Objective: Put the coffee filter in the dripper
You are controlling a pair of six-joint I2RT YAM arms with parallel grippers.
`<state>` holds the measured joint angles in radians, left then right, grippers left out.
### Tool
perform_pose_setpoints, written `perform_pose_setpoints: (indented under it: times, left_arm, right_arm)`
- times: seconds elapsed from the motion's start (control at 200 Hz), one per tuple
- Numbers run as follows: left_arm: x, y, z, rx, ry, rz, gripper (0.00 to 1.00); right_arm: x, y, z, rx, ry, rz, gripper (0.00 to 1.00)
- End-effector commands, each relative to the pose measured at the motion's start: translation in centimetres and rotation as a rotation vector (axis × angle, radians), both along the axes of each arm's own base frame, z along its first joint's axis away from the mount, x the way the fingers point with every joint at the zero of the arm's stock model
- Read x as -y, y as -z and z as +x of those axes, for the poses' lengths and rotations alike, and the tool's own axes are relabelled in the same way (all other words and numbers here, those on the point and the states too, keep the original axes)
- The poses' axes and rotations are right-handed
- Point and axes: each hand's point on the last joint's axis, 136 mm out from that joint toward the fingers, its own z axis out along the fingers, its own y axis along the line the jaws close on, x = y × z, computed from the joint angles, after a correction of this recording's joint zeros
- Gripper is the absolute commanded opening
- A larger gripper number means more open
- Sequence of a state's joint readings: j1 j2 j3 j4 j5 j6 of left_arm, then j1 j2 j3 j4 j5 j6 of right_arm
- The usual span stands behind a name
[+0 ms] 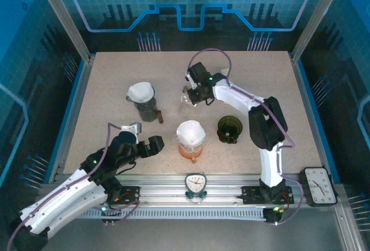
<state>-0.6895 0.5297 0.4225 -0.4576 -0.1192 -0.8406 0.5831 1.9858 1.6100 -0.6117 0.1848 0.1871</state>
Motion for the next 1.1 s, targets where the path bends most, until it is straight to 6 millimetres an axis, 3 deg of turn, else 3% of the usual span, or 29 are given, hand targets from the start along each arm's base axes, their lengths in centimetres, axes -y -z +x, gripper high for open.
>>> perform_pose_setpoints:
  times: [0.0, 0.24, 0.355, 0.45, 0.56, 0.76, 0.906, 1.096]
  left_arm:
    - [0.1, -0.1, 0.2, 0.0, -0.013, -0.026, 0.99]
    - [0.8, 0.5, 0.2, -0.031, 0.01, -0.033, 0.99]
    - [1.4, 1.0, 0.2, -0.06, 0.036, -0.024, 0.99]
    - [1.7, 1.5, 0.1, -0.091, 0.048, -0.015, 0.99]
    - [2.1, 1.9, -0.1, -0.118, 0.059, -0.021, 0.99]
    - [2.4, 2.0, -0.4, -0.135, 0.074, -0.033, 0.99]
    - [2.6, 2.4, -0.8, -0.16, 0.094, -0.03, 0.99]
    - [3.1, 3.7, -1.5, -0.21, 0.124, -0.047, 0.99]
  right_arm:
    - [3.5, -2.1, -0.6, 0.061, 0.082, -0.021, 0.06]
    - [9.0, -1.2, -3.6, 0.039, 0.175, -0.048, 0.09]
    - [9.9, -1.1, -4.4, 0.039, 0.198, -0.048, 0.14]
    - [9.9, -1.5, -4.6, 0.048, 0.202, -0.034, 0.25]
    - [9.7, -3.0, -4.5, 0.083, 0.204, 0.004, 0.4]
    - [9.6, -7.5, -5.4, 0.166, 0.201, 0.086, 0.57]
    - [9.7, -9.2, -8.4, 0.191, 0.201, 0.151, 0.62]
    - [8.9, -9.0, -15.3, 0.22, 0.142, 0.168, 0.63]
